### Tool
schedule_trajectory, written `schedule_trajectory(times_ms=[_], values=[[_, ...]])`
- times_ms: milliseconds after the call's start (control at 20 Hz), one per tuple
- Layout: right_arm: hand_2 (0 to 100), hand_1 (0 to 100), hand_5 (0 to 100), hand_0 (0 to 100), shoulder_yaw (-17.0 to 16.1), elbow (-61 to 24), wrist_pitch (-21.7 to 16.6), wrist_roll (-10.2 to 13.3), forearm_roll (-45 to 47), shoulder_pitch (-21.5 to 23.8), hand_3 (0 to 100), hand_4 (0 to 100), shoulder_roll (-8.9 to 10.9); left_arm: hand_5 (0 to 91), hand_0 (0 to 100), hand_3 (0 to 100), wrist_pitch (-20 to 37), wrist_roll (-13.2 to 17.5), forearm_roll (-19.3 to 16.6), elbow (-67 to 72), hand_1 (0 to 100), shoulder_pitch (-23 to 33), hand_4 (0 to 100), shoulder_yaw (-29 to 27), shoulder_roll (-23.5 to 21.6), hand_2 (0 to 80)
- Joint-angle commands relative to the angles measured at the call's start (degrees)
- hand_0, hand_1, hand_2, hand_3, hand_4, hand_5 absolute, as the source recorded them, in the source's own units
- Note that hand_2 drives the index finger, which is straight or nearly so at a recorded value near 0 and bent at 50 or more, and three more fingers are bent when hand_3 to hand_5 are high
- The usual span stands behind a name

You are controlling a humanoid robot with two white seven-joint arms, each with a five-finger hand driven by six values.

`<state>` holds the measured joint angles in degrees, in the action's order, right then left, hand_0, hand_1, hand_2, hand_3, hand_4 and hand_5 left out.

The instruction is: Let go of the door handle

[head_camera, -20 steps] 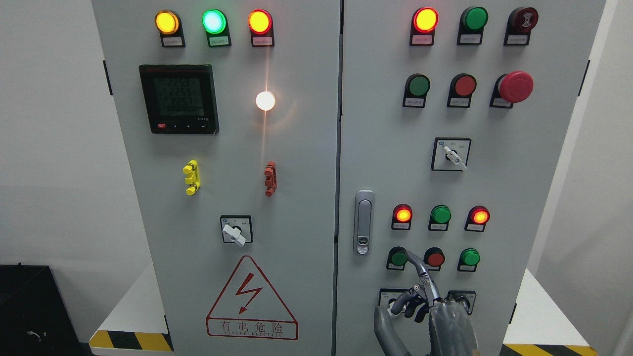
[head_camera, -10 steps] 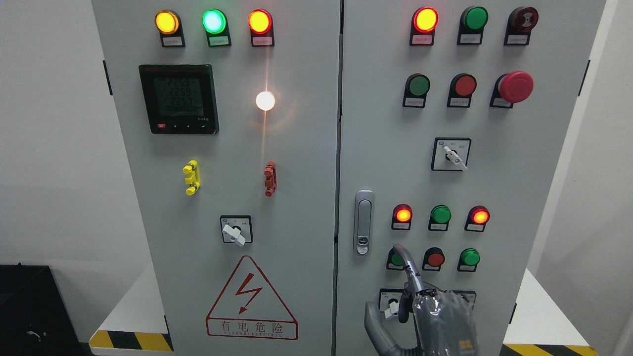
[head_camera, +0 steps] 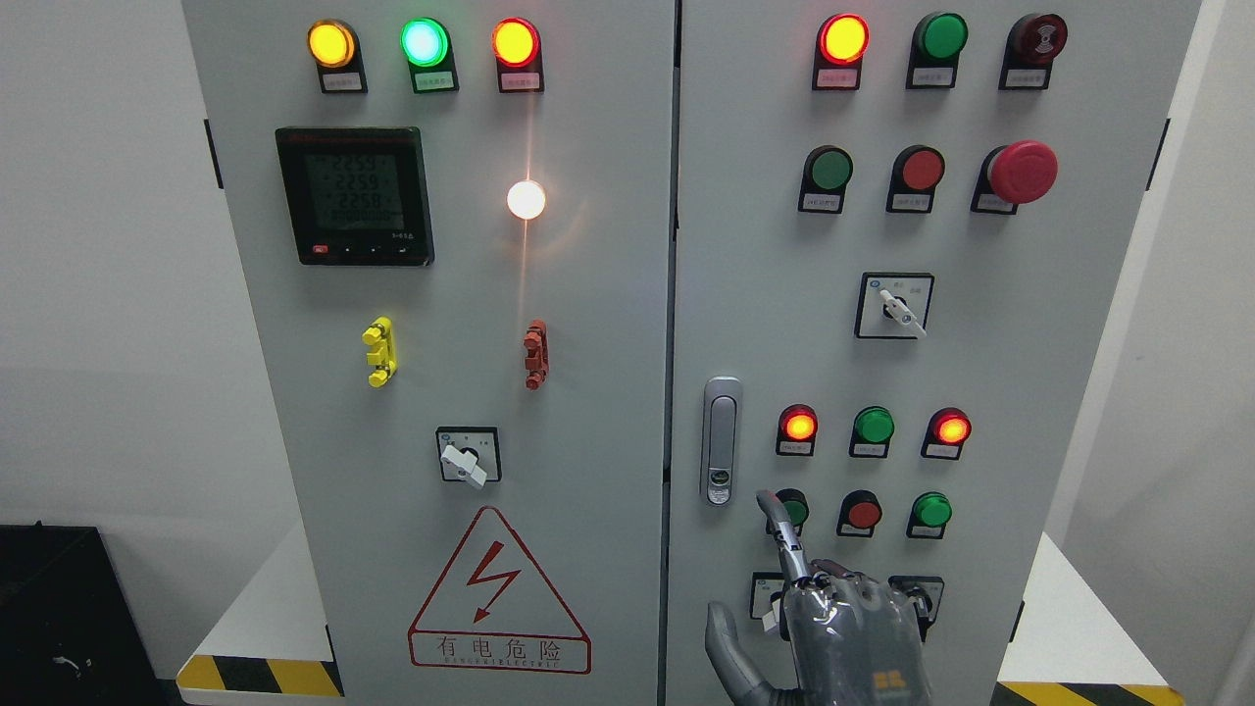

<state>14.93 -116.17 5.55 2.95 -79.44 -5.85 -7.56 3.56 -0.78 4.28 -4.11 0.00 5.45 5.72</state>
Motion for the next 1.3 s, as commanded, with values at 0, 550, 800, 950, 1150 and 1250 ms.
schedule_trajectory(times_ms=[0, 550, 800, 950, 1150, 1250], values=[[0, 25, 83, 53, 2.12, 4.20, 0.17, -0.32, -3.88, -0.91, 88, 84, 0.00, 0.0, 12, 0, 0.05, -0.01, 0.03, -0.02, 56, 0.97, 0, 0.00, 0.08, 0.0], [0, 24, 83, 51, 2.12, 8.59, 2.98, -0.32, -5.12, -4.78, 88, 84, -0.09, 0.0, 12, 0, 0.05, -0.01, 0.03, -0.02, 56, 0.97, 0, 0.00, 0.00, 0.0], [0, 23, 82, 51, 2.21, 10.00, 2.98, -0.32, -5.12, -5.66, 88, 83, -0.09, 0.0, 12, 0, 0.05, -0.01, 0.03, -0.02, 56, 0.97, 0, 0.00, 0.00, 0.0], [0, 23, 82, 50, 2.21, 11.32, 3.24, -0.32, -5.29, -6.53, 87, 82, -0.09, 0.0, 12, 0, 0.05, -0.01, 0.03, -0.02, 56, 0.97, 0, 0.00, 0.00, 0.0], [0, 23, 82, 50, 2.20, 12.29, 4.56, -0.32, -5.73, -7.86, 87, 82, -0.09, 0.0, 12, 0, 0.05, -0.01, 0.03, -0.02, 56, 0.97, 0, 0.00, 0.00, 0.0], [0, 23, 82, 50, 2.21, 12.38, 4.56, -0.40, -5.73, -8.12, 87, 82, -0.09, 0.0, 12, 0, 0.05, -0.01, -0.06, 0.07, 56, 0.97, 0, 0.00, 0.00, 0.0]])
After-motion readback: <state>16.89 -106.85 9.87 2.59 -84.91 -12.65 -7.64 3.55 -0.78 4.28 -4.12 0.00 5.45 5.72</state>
